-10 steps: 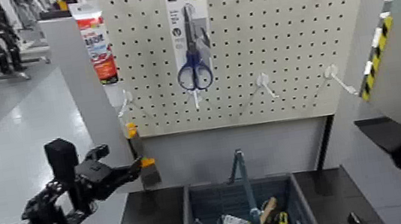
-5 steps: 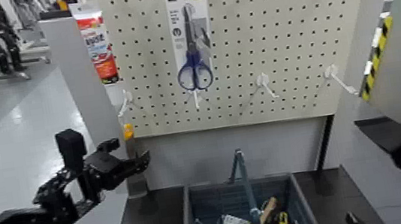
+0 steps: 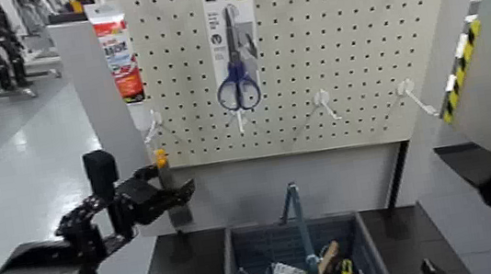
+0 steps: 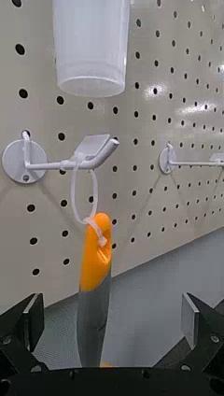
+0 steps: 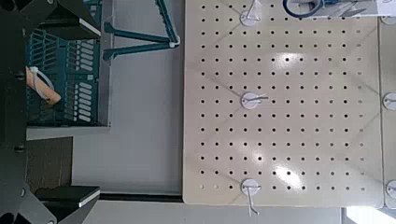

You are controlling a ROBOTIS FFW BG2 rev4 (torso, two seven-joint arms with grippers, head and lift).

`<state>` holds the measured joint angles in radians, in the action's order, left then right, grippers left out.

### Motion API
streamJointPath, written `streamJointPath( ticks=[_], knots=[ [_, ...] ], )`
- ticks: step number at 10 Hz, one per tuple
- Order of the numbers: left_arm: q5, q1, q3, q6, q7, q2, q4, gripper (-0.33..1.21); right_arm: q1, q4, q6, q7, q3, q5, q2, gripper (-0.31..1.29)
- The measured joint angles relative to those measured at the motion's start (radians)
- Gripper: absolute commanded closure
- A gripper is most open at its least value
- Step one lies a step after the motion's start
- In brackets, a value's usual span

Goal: Put the yellow paint brush into the crate.

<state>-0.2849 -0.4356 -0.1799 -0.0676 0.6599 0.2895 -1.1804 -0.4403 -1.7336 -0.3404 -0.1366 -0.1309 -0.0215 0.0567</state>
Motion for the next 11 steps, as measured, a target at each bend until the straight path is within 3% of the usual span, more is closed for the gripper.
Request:
streamJointPath(
  ticks=[1, 3, 5, 11],
  knots=[
    [0.000, -0.011, -0.007, 0.000, 0.001, 0.001, 0.011, 0.63, 0.000, 0.001, 0.000, 0.000, -0.001, 0.000, 0.000, 0.13],
    [0.000, -0.028, -0.016, -0.005, 0.000, 0.001, 0.027, 1.03, 0.001, 0.003, -0.002, 0.000, -0.001, 0.002, 0.000, 0.13],
    [0.000, -0.030, -0.022, -0.012, -0.007, -0.001, 0.030, 1.14, 0.002, 0.005, -0.006, 0.000, 0.000, 0.004, 0.000, 0.13],
    [0.004, -0.018, -0.021, -0.010, -0.008, 0.002, 0.015, 1.15, 0.002, 0.009, -0.013, 0.000, 0.002, 0.007, 0.001, 0.13]
  ],
)
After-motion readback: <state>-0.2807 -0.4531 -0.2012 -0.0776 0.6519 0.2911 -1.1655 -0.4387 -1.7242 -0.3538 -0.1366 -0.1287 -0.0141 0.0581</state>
